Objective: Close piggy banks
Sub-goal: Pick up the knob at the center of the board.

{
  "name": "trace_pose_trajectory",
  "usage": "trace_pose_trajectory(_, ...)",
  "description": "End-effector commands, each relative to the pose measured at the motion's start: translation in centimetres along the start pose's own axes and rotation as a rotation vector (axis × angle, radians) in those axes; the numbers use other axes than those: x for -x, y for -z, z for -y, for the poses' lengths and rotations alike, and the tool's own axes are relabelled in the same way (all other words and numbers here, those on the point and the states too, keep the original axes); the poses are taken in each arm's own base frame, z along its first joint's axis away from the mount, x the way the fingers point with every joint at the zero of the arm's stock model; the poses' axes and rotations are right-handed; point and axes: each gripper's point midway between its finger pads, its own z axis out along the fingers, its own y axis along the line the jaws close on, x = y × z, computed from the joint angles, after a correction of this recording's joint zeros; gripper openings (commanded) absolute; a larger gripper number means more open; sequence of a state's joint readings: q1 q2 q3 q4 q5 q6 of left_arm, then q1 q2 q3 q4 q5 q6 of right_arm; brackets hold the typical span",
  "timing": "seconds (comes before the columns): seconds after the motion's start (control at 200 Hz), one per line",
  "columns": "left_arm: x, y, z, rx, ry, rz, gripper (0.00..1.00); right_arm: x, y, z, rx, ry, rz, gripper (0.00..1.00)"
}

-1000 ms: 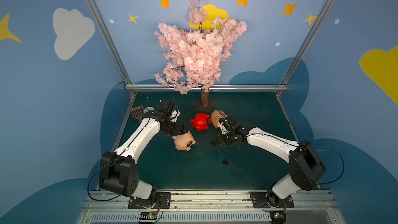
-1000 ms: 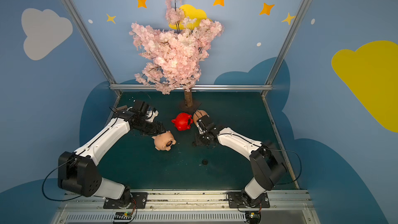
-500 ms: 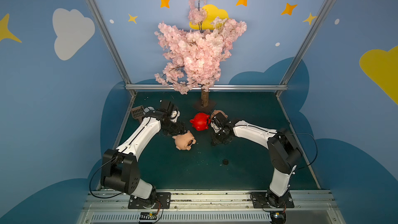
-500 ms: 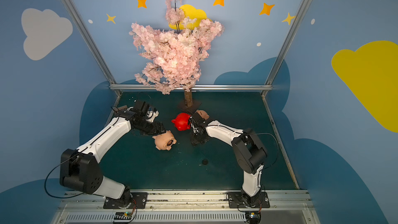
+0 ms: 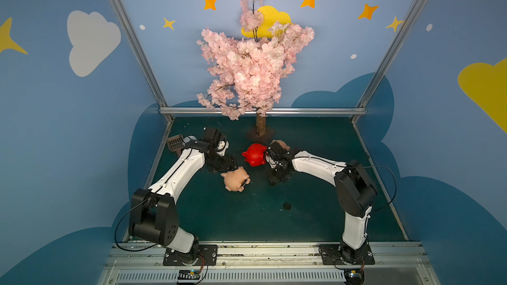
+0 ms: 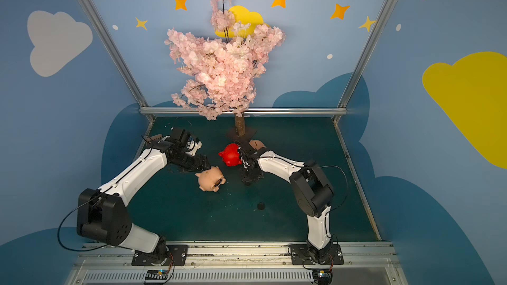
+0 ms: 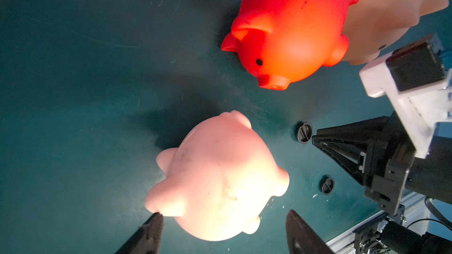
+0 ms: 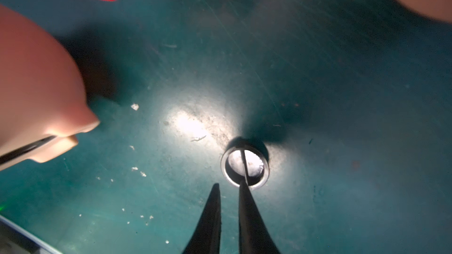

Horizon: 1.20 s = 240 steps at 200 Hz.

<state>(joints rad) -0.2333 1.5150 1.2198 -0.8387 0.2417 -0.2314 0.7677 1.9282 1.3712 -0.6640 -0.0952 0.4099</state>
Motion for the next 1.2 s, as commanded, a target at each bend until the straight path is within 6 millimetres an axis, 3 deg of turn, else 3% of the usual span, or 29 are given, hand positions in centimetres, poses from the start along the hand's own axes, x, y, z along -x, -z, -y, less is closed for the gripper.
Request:
trace_pose_trajectory(0.0, -0.2, -0.1, -0.3, 0.006, 0.012, -0.025, 0.78, -0.4, -0.3, 0.3, -0.031, 0.006, -0.033, 0.16)
trace_pose_trajectory(1.196, -0.5, -0.5, 0.2, -0.031, 0.015, -0.032, 0.75, -1.2, -3.0, 1.6, -0.133, 0.011, -0.136, 0.13)
